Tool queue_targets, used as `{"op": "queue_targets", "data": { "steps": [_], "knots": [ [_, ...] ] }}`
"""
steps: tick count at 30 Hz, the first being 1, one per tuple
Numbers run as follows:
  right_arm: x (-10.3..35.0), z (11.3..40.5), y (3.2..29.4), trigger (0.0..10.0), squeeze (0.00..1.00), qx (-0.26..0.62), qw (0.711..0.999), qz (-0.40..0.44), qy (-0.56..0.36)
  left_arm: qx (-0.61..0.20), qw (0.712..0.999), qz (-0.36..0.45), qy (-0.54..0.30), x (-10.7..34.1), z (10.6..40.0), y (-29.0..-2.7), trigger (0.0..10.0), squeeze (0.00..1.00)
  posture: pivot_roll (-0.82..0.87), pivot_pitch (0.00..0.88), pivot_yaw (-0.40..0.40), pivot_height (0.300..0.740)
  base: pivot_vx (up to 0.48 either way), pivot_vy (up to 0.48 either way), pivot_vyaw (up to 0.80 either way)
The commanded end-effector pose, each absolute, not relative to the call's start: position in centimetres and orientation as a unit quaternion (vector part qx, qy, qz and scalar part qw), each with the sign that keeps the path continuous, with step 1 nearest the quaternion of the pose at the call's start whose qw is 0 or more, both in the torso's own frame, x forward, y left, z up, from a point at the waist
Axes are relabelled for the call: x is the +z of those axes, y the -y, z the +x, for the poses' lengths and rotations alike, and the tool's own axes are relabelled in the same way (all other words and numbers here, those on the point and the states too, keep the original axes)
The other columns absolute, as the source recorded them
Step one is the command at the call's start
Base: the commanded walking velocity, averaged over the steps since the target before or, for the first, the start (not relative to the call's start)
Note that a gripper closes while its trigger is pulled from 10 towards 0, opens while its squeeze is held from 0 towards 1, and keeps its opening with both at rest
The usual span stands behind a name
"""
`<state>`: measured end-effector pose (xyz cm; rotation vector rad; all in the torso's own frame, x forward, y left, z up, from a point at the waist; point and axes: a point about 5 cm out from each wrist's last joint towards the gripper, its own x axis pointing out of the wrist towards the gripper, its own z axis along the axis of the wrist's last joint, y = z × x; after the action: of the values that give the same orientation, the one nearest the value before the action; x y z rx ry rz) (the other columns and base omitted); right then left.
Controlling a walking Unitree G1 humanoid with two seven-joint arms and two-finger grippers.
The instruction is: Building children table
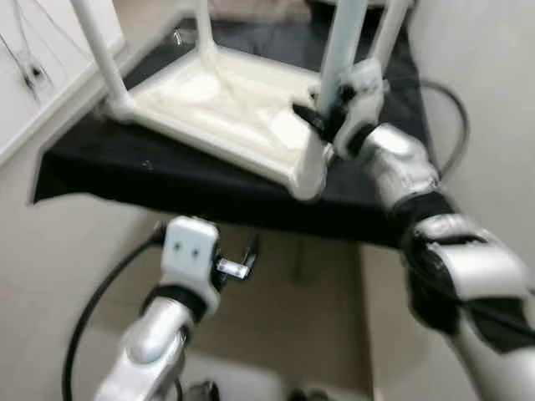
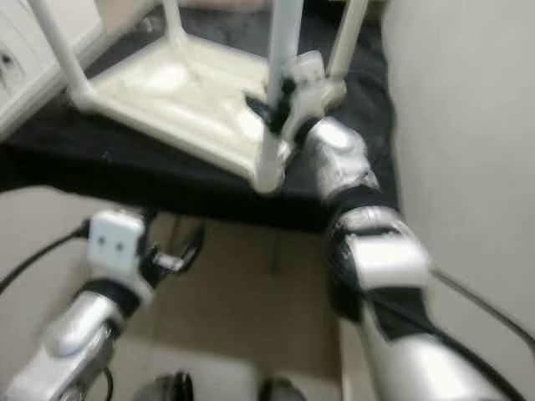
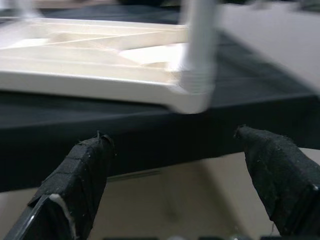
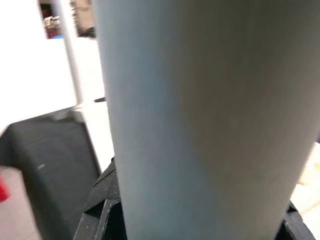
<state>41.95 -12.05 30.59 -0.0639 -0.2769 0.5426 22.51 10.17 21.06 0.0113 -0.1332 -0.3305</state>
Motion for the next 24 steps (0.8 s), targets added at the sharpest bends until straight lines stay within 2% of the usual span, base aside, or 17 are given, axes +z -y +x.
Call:
{"op": "queue_targets", "data": {
  "steps": [1,6,14,18,20,24],
  "knots": [
    [24.8,42.2,13.0,10.0,0.0,0.209,0.977,-0.026,0.023,-0.165,0.985,0.007,0.057,20.7,22.4,-10.3,10.0,0.0,0.11,0.307,-0.064,0.74,0.0,0.0,0.0],
    [24.7,42.6,13.2,10.0,0.0,0.107,0.994,-0.006,0.017,-0.165,0.985,0.008,0.058,20.7,22.5,-10.3,10.0,0.0,0.1,0.306,-0.063,0.74,0.0,0.0,0.0],
    [24.7,42.7,12.6,10.0,0.0,-0.014,1.0,-0.01,0.003,-0.163,0.985,0.009,0.06,20.7,22.7,-10.4,10.0,0.0,0.1,0.301,-0.066,0.74,0.0,0.0,0.0],
    [25.0,42.6,12.5,10.0,0.0,-0.118,0.993,0.013,0.004,-0.162,0.985,0.008,0.061,20.7,22.7,-10.4,10.0,0.0,0.1,0.301,-0.067,0.74,0.0,0.0,0.0],
    [25.1,42.5,12.4,10.0,0.0,-0.133,0.991,0.012,0.008,-0.162,0.985,0.008,0.061,20.7,22.7,-10.4,10.0,0.0,0.1,0.301,-0.067,0.74,0.0,0.0,0.0],
    [25.0,41.8,11.3,10.0,0.0,-0.236,0.971,0.041,0.019,-0.162,0.985,0.008,0.064,20.8,22.8,-10.4,10.0,0.0,0.11,0.29,-0.068,0.74,0.0,0.0,0.0]
  ]
}}
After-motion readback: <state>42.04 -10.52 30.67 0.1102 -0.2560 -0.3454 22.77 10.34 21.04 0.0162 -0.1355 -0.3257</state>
